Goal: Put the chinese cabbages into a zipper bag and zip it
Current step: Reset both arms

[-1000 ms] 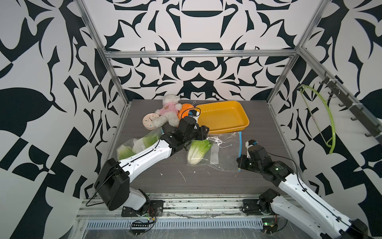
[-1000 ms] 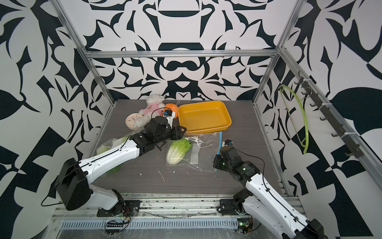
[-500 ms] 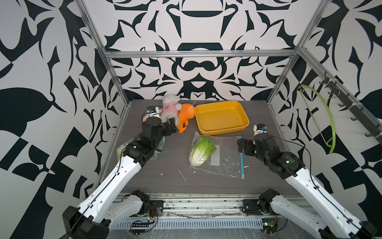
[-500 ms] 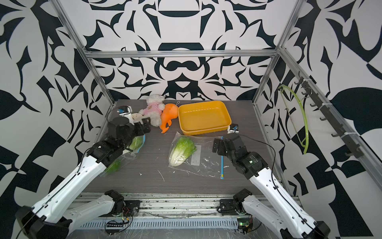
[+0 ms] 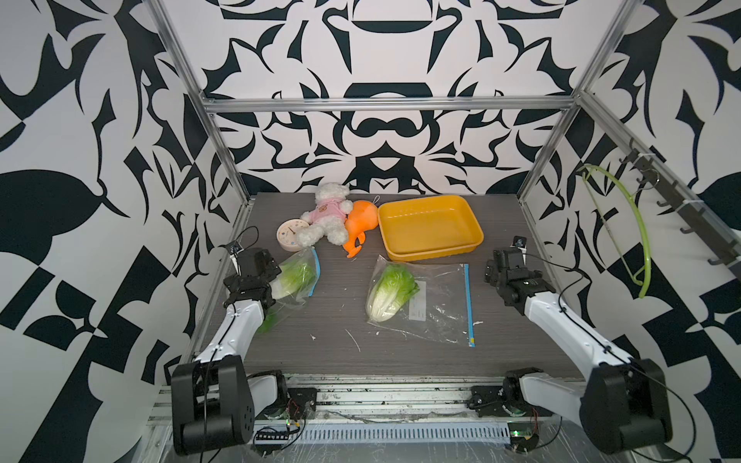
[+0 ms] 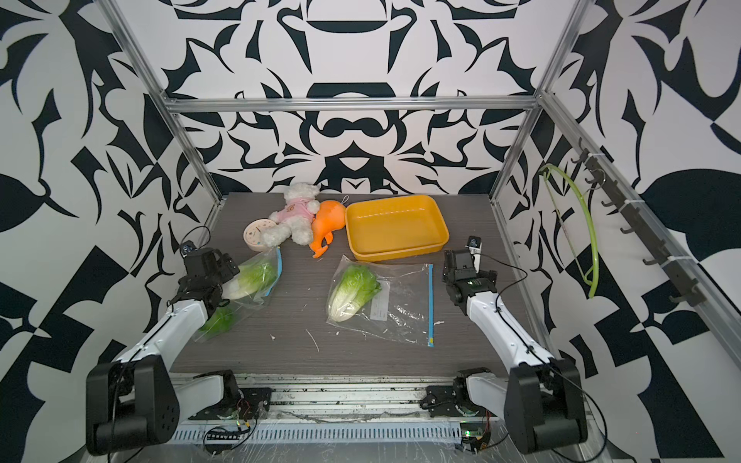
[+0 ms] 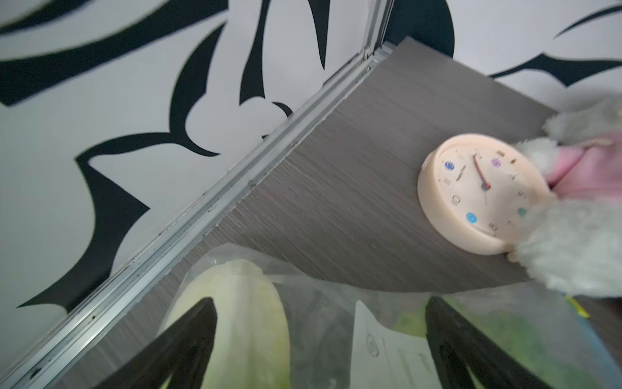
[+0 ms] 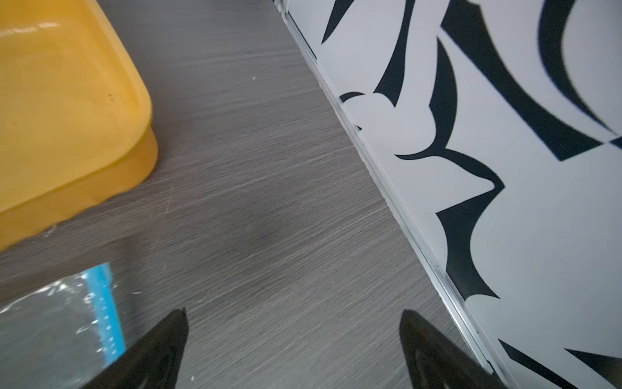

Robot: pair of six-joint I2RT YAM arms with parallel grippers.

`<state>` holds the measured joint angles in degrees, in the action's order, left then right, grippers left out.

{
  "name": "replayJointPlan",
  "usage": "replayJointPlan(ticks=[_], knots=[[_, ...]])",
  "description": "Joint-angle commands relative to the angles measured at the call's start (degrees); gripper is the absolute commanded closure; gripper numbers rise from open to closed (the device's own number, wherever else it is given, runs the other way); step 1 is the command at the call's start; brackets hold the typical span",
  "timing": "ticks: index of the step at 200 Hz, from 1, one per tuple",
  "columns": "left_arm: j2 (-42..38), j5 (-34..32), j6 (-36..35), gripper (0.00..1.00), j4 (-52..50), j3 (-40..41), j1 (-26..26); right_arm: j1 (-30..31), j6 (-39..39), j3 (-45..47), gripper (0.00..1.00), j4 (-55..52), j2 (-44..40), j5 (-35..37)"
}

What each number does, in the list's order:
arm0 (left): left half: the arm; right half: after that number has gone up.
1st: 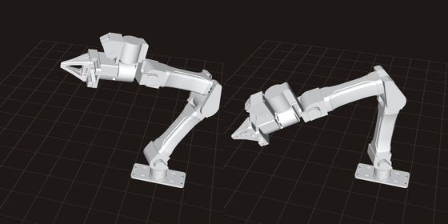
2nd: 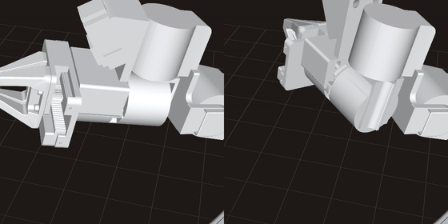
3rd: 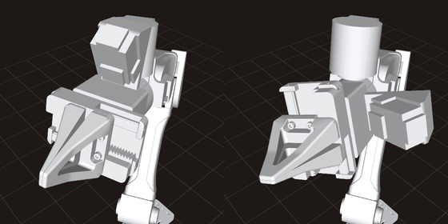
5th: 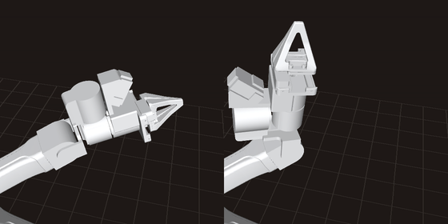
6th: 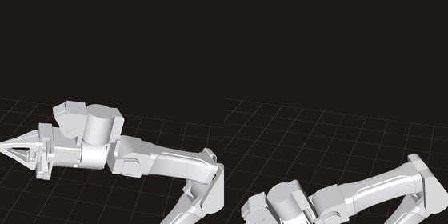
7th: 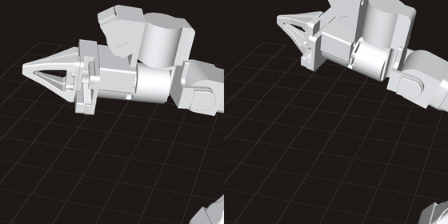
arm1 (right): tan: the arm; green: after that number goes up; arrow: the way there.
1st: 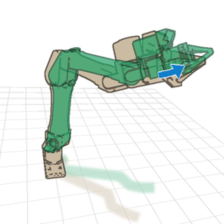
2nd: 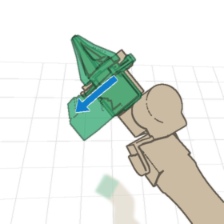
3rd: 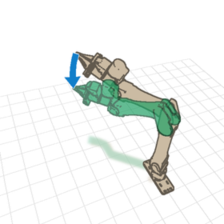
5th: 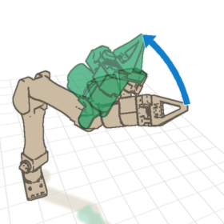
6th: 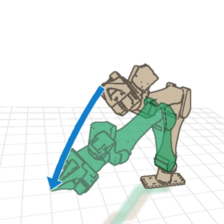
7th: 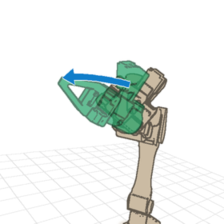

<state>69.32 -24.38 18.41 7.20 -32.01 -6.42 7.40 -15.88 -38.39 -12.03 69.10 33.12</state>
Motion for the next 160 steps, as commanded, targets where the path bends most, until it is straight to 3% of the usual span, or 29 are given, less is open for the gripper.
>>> replayJointPlan(ticks=[1,16,41,68,87,109,160], knots=[[2.1,2.8,-4.4,0.01,19.6,4.4,-0.2,-1.4,3.6,2.8,0.00,15.6,3.9,0.0],[5.7,5.3,-4.7,0.01,28.5,7.8,-0.2,-1.6,4.9,6.4,0.00,24.1,5.5,-2.4],[12.6,10.1,-6.9,0.01,33.1,7.7,0.0,-1.6,10.0,12.3,0.01,40.3,8.3,-9.0],[16.3,14.5,-9.0,0.01,41.0,10.4,0.6,-1.7,13.9,14.7,0.00,51.4,11.9,-15.7],[20.5,16.1,-10.4,0.01,53.6,14.1,1.0,-1.7,15.8,15.7,0.00,55.9,14.7,-21.4],[18.2,14.6,-9.4,0.01,45.0,12.0,1.0,-1.7,18.0,19.2,0.01,65.8,19.3,-27.5],[18.8,13.8,-9.4,0.01,45.3,11.4,1.4,-1.8,15.5,18.3,0.01,64.1,19.5,-20.6]])
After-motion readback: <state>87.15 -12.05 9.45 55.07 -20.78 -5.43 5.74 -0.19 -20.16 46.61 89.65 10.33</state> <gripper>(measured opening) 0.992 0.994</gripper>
